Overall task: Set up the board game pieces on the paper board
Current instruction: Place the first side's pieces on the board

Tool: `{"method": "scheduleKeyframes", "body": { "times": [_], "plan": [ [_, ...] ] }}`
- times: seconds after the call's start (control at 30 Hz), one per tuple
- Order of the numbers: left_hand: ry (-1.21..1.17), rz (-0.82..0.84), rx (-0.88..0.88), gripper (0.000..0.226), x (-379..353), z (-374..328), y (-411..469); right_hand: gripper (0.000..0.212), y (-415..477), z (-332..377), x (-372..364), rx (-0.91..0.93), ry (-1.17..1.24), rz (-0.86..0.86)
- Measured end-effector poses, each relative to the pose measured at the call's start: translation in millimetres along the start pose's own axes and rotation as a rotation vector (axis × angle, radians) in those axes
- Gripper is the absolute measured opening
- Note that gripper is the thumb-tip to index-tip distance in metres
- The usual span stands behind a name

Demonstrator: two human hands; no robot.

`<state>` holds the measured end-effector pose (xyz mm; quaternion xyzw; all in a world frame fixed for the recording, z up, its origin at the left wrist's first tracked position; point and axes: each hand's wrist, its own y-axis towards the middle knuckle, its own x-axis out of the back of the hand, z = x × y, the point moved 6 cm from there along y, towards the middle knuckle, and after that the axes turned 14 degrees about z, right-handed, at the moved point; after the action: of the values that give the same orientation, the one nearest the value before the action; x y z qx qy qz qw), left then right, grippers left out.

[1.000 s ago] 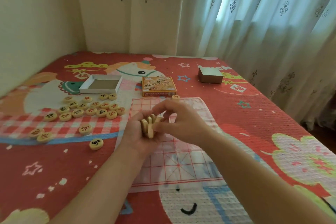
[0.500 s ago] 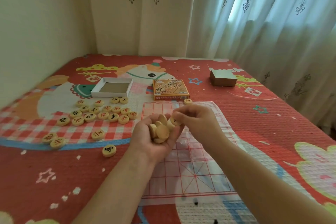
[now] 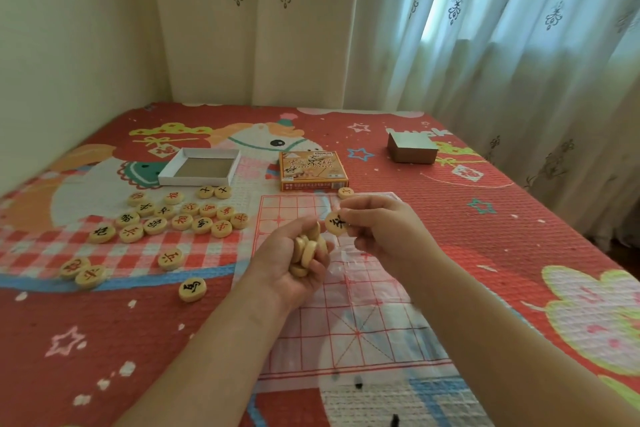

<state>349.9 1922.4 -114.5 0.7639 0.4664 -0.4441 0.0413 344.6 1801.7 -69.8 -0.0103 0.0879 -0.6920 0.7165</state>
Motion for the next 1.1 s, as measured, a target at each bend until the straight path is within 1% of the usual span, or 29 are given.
{"method": "scheduleKeyframes", "body": {
  "times": [0.1,0.2,0.37,0.43,0.63,0.7,0.8,0.97,1.1],
  "plan": [
    [0.051,0.028,-0.051,0.017,-3,-9,4,0.01,-7,11,21,0.005,-0.025,-0.053],
    [0.06,0.058,-0.078,0.019,-6,-15,9,0.01,-19,17,58,-0.018,-0.028,-0.13],
    [0.087,0.097,-0.071,0.019,-13,-7,16,0.013,-39,-3,110,-0.121,-0.028,-0.205],
    [0.077,0.103,-0.074,0.022,-15,-4,17,0.014,-44,-11,122,-0.155,-0.046,-0.208],
    [0.024,0.106,-0.069,0.03,-14,2,17,0.011,-45,-22,125,-0.276,-0.27,-0.174],
    [0.014,0.107,-0.072,0.029,-13,2,17,0.011,-44,-24,125,-0.31,-0.384,-0.178],
    [0.007,0.107,-0.087,0.023,-13,0,18,0.013,-43,-24,126,-0.295,-0.503,-0.206],
    [0.002,0.095,-0.091,0.016,-11,1,22,0.014,-42,-23,126,-0.268,-0.549,-0.203],
    [-0.009,0.072,-0.113,0.017,-8,-1,23,0.014,-41,-23,125,-0.27,-0.553,-0.2]
  ]
}}
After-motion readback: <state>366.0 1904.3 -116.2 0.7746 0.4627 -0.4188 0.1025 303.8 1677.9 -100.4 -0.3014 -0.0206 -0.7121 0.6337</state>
